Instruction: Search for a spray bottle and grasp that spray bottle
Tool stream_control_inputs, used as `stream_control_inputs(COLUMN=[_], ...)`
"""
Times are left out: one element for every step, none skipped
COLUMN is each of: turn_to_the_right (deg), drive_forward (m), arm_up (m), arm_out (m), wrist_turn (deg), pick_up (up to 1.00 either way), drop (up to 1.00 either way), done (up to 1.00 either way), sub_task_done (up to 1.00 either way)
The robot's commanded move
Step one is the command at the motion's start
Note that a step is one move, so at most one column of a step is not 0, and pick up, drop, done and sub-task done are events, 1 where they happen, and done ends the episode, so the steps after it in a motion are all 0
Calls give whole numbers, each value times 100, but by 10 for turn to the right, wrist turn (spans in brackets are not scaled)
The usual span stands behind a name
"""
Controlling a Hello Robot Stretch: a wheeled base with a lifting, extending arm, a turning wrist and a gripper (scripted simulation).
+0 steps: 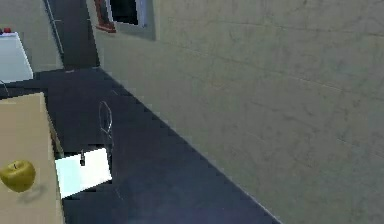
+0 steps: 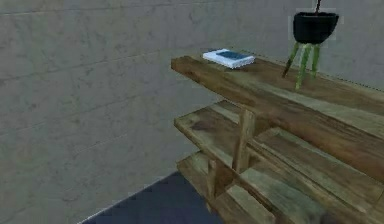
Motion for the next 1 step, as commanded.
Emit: stream_control_inputs(turn_to_the_right=[0], drive_forward=[40], arm_up=[0], arm_out=[0], wrist_turn=[0], pick_up=[0], drop=[0], done=[0], sub_task_done=[0])
